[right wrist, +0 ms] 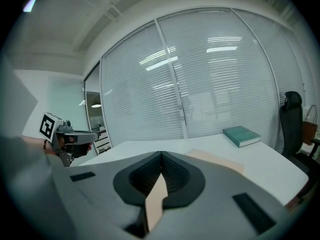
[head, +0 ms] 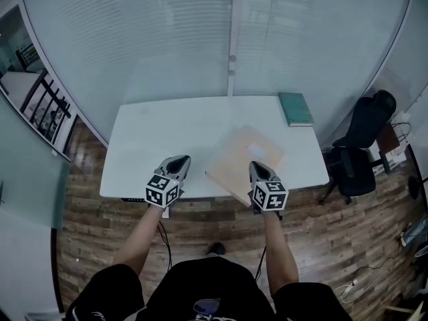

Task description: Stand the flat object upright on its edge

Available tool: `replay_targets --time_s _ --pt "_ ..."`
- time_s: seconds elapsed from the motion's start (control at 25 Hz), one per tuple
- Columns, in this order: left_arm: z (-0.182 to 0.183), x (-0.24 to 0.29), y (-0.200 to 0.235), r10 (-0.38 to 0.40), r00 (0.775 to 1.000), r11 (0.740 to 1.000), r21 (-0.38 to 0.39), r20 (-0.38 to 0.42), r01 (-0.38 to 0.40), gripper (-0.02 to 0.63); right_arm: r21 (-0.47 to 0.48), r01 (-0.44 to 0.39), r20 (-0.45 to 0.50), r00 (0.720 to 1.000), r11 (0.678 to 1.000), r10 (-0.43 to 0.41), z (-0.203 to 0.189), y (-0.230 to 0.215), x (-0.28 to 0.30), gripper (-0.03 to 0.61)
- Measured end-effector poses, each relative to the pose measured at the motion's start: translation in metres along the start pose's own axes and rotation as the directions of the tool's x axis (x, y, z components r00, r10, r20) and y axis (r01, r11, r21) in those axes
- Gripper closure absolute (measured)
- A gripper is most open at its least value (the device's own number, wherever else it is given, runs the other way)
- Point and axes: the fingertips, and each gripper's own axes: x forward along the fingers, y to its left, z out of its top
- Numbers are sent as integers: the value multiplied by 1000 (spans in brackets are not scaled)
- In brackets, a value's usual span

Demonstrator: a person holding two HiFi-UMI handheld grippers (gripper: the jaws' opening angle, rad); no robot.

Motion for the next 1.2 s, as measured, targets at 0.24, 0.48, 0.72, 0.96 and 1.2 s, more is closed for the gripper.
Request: replay_targets --time_s 0.24,0.48,0.72,0.96,1.2 --pt "7 26 -3 -48 999 999 12 10 48 595 7 53 11 999 999 -53 4 -21 -3 558" --pt "6 49 -12 -99 995 995 23 -2 99 595 32 106 27 994 994 -107 3 -42 -14 558" --pt "16 69 -24 -145 989 989 31 -1 145 594 50 150 24 988 987 -151 4 -58 -24 558" --pt "12 97 -31 -204 979 978 32 -25 205 594 84 192 22 981 978 -194 4 -73 -23 558" --pt "17 126 -25 -252 967 967 24 -30 253 594 86 230 12 973 969 -232 12 -88 -9 558"
